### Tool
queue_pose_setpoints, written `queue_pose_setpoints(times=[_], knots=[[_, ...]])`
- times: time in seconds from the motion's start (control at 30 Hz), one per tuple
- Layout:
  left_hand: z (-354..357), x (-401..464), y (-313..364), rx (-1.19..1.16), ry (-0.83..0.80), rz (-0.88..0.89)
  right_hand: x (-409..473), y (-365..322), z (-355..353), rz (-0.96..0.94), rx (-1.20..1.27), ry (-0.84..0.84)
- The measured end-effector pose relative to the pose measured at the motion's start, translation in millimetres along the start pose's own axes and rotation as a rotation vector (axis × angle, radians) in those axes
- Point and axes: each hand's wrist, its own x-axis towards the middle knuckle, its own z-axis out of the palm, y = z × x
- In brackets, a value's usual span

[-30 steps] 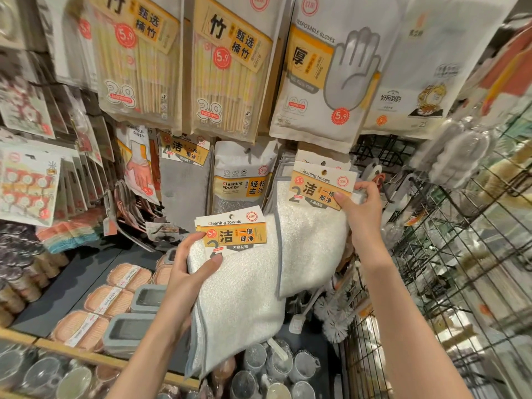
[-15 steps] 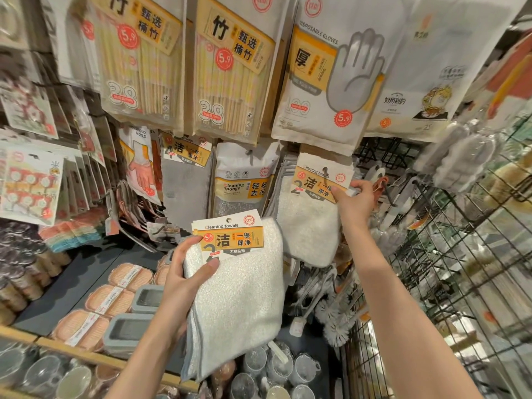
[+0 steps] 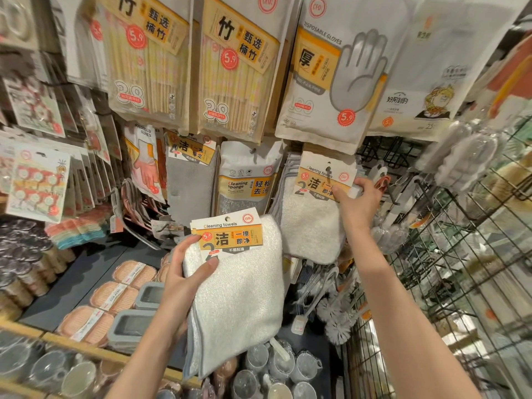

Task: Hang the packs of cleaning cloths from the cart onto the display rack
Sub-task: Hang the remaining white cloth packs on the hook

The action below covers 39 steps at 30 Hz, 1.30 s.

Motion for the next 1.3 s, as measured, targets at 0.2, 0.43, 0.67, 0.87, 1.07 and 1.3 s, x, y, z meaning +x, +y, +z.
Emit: queue_pose_setpoints(times=[0.2, 0.43, 0.67, 0.87, 1.07, 1.3], knots=[[-1.5, -3.3, -4.4, -0.054, -0.006, -0.038, -34.2, -2.1, -21.1, -0.001, 0.048, -0.059], [3.2, -9.4, -4.1, -0.097, -0.052, -0.073, -75.0, -6.6, -29.8, -0.016, 0.069, -0.262], [10.2, -17.4, -5.1, -0.046, -0.084, -0.045, -121.0, -10.1, -9.6, -0.008, 0.138, -0.559], [12.2, -21.8, -2.9, -0.035, -0.105, -0.039, -132.5, -11.4, 2.0, -0.049, 0.083, -0.604], [11.4, -24.3, -6.0, -0.074, -0.080, -0.056, -139.2, -11.9, 3.0, -0.022, 0.093, -0.666], [10.0, -26.1, -7.0, -0.119, -0.043, -0.073, -145.6, -10.0, 0.3, -0.017, 0.145, -0.657]])
